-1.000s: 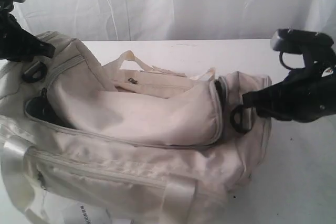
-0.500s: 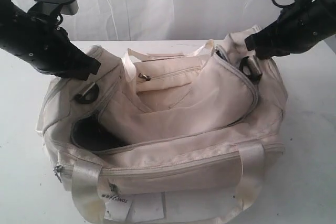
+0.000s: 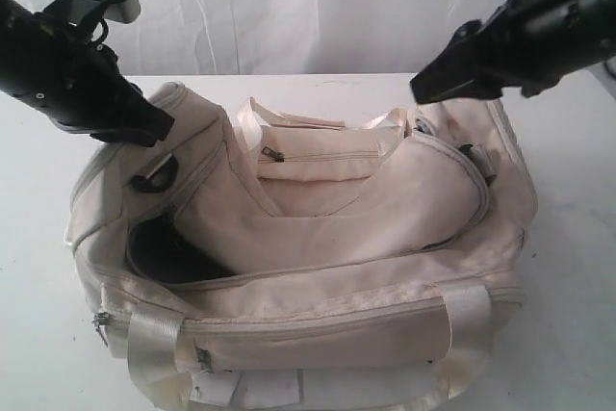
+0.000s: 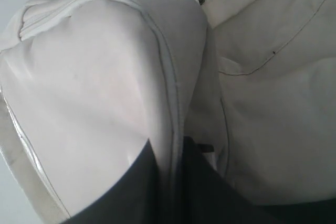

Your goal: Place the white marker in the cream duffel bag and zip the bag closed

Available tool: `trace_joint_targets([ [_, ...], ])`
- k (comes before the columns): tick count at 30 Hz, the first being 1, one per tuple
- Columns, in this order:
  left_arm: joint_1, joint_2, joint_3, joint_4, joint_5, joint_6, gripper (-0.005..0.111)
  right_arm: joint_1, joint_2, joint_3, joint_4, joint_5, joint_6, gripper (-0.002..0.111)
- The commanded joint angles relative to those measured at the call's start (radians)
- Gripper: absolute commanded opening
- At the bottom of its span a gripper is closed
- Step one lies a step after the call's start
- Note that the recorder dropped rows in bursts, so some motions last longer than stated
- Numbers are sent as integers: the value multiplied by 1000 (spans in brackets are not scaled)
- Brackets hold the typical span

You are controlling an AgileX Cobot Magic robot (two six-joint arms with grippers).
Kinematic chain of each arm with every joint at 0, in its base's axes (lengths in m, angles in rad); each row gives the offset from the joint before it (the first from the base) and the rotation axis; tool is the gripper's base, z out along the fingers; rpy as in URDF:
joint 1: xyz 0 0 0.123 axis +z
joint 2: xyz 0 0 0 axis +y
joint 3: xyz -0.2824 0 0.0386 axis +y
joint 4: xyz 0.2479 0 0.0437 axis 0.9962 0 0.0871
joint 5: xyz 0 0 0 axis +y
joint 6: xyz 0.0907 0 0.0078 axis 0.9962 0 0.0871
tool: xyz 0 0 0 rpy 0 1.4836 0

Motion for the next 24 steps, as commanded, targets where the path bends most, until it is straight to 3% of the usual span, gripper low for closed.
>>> trace_joint_targets([
  [1,-7,-17,-2,-41,-20,4,18,74,78,35,169,31,-160,43],
  [8,-7,-17,-2,-46,-45,4,18,212,224,35,208,29,-267,42],
  [24,-9,-17,-2,-104,-86,4,18,370,350,30,450,65,-532,41],
])
